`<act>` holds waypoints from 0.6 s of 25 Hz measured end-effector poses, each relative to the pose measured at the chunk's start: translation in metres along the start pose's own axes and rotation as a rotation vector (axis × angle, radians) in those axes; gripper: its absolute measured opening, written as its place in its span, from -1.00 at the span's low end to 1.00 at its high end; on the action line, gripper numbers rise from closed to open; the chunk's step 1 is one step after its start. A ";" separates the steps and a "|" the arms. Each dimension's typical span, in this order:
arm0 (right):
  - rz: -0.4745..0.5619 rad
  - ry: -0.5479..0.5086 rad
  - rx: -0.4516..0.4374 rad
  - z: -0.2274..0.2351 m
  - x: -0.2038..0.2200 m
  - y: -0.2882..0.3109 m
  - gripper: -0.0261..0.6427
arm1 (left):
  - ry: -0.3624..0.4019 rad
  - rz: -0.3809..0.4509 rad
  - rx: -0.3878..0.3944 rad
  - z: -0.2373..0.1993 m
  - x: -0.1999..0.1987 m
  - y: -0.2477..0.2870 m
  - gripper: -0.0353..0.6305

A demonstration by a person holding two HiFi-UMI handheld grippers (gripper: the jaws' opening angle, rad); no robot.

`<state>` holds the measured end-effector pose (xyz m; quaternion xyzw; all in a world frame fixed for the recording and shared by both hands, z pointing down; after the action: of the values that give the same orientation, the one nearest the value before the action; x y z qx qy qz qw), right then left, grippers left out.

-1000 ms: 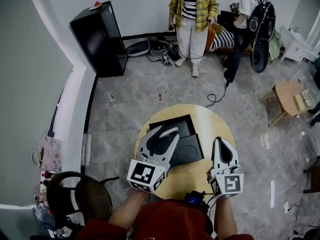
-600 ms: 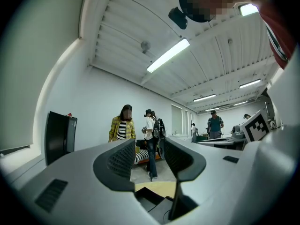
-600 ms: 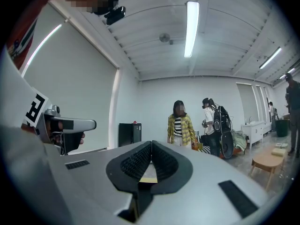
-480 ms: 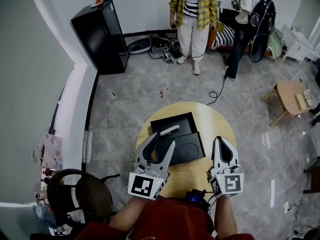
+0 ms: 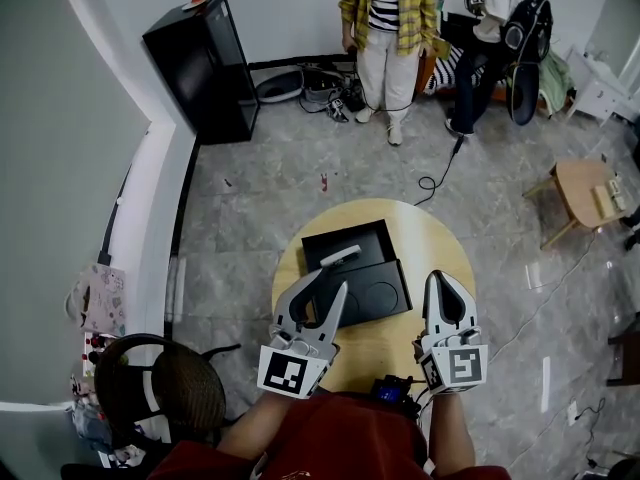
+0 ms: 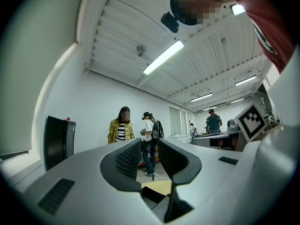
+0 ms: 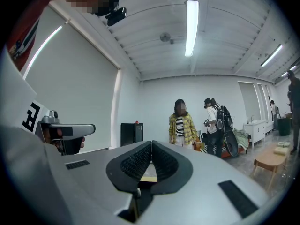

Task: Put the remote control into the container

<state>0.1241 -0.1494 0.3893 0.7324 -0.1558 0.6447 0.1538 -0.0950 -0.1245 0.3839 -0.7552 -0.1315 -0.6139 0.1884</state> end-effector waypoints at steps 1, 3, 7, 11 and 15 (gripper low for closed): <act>-0.002 0.002 -0.001 -0.001 -0.001 0.000 -0.85 | 0.004 -0.003 0.001 0.000 0.001 0.000 -0.56; -0.007 -0.002 -0.004 -0.001 -0.002 0.000 -0.85 | 0.013 -0.016 0.003 -0.001 0.004 0.000 -0.60; -0.006 -0.018 -0.020 -0.002 -0.001 0.000 -0.85 | 0.009 -0.019 0.006 -0.002 0.007 0.002 -0.78; 0.007 -0.005 -0.029 -0.001 -0.005 -0.001 -0.85 | 0.005 -0.022 -0.001 -0.003 0.007 0.003 -0.84; 0.009 0.001 -0.064 -0.004 -0.004 -0.001 -0.85 | 0.017 -0.026 0.000 -0.003 0.007 0.005 -0.85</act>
<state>0.1205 -0.1469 0.3860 0.7261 -0.1794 0.6405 0.1742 -0.0936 -0.1307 0.3905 -0.7482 -0.1399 -0.6226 0.1816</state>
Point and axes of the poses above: the fingertips, and each gripper's own axes: y forward along the fingers, z to its right, x out of its underside, the point moved 7 cm from there along -y, backward along the fingers, and after that the axes turned 8 degrees about -y, right-handed, at the moved point
